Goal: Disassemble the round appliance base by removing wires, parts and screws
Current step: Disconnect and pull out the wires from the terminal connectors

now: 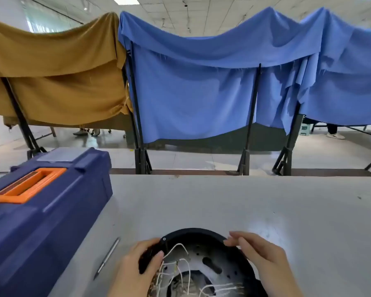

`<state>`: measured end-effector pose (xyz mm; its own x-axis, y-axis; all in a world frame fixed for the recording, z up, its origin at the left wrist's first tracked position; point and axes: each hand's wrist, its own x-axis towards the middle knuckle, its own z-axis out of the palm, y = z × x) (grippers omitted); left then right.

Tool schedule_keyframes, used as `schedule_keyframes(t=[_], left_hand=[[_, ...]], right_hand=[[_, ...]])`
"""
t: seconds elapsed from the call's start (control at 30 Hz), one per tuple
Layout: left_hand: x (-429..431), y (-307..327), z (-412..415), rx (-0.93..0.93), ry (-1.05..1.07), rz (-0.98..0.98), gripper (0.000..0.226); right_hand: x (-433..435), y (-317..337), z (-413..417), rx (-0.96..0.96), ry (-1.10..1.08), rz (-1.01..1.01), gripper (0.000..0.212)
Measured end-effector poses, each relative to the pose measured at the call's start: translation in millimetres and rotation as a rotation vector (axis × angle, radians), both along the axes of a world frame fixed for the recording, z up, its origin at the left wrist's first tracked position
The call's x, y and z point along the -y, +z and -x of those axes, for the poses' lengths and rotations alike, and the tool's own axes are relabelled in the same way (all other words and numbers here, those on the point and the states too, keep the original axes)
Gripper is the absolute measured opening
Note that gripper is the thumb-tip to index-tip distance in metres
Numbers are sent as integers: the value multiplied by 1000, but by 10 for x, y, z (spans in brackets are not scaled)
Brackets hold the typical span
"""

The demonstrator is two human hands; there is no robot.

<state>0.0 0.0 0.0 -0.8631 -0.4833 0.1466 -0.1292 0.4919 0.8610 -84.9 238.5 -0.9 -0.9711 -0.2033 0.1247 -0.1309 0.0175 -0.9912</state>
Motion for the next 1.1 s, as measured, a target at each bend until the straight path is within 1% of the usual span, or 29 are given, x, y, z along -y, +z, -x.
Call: schedule_keyframes(t=[0.17,0.3,0.47,0.6,0.7,0.87,1.1], left_hand=[[-21,-33,-70,-70,5,-13,21],[-62,-35,-136,-86,25,-24,22],[-100,5,-157,-79,63,36,25],[-126,40,-188,-60,49,83,28],[-128,39,-189,-56,46,99,28],[-121,24,-181,-71,49,69,27],[-154,31,-276,-67,71,101,27]], right_hand=[[44,-112,-121,-44,19,87,22],[89,-132,-241,-93,28,29,21],[91,-101,-290,-115,6,-42,32],[83,-76,-313,-127,-1,-72,35],[74,-75,-318,-131,1,-71,36],[72,-74,-322,-134,3,-70,36],[37,-24,-421,-118,27,-42,39]])
